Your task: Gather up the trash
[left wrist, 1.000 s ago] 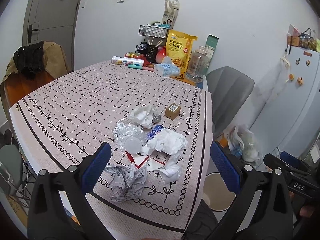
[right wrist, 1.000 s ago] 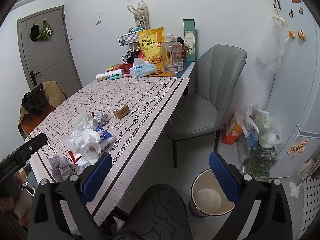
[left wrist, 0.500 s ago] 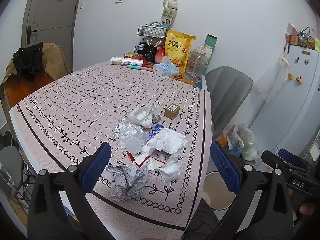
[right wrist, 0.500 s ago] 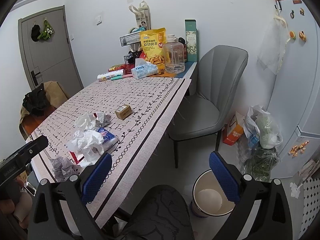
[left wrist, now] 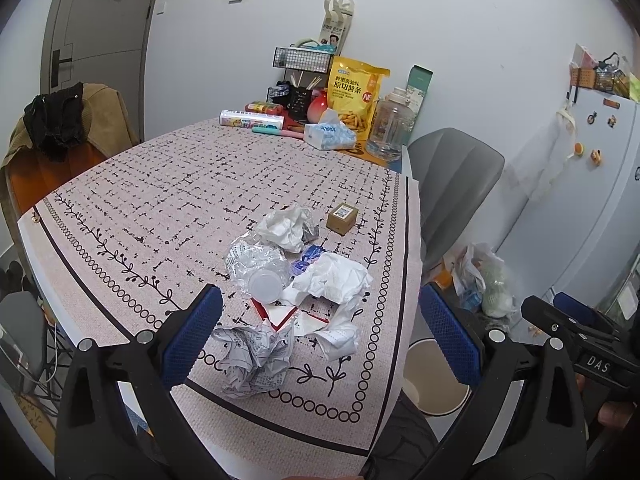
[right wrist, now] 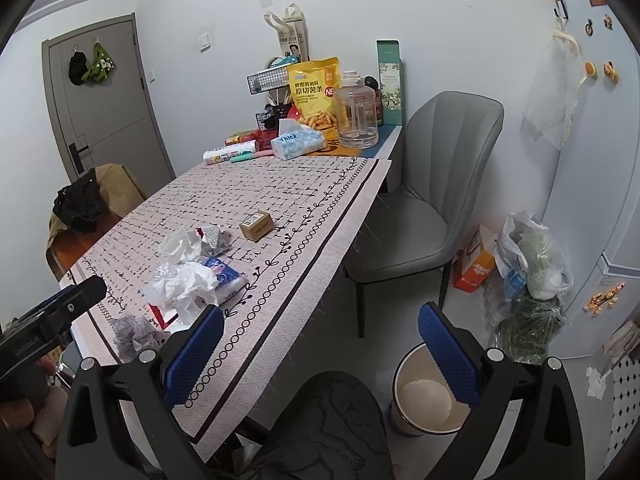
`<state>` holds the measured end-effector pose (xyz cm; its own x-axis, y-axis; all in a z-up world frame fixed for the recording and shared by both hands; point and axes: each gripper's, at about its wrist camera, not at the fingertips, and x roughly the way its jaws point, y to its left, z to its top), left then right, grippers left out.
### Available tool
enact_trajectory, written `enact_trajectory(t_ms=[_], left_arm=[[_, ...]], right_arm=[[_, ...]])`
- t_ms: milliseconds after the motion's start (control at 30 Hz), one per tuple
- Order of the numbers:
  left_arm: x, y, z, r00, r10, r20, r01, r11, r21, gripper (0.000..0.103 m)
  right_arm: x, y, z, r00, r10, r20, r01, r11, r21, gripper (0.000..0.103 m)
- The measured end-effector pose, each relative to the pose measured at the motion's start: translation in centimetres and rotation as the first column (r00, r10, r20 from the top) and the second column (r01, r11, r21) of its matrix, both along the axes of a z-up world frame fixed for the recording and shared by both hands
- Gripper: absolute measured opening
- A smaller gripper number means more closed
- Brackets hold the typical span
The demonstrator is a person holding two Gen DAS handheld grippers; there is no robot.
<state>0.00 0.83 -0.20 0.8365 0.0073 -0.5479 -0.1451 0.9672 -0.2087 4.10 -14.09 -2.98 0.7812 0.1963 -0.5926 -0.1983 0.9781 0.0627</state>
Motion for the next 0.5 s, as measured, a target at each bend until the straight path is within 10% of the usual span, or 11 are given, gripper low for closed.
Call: enact_trajectory(t_ms=[500], left_arm=[[-0.87, 0.71, -0.01, 1.0, -0.012, 0.02, 0.013, 1.0, -0.02, 0.098]], right_arm=[[-0.09, 0.89, -0.38, 0.999, 0.033, 0.006, -0.033, 0.999, 0.001, 0.095]])
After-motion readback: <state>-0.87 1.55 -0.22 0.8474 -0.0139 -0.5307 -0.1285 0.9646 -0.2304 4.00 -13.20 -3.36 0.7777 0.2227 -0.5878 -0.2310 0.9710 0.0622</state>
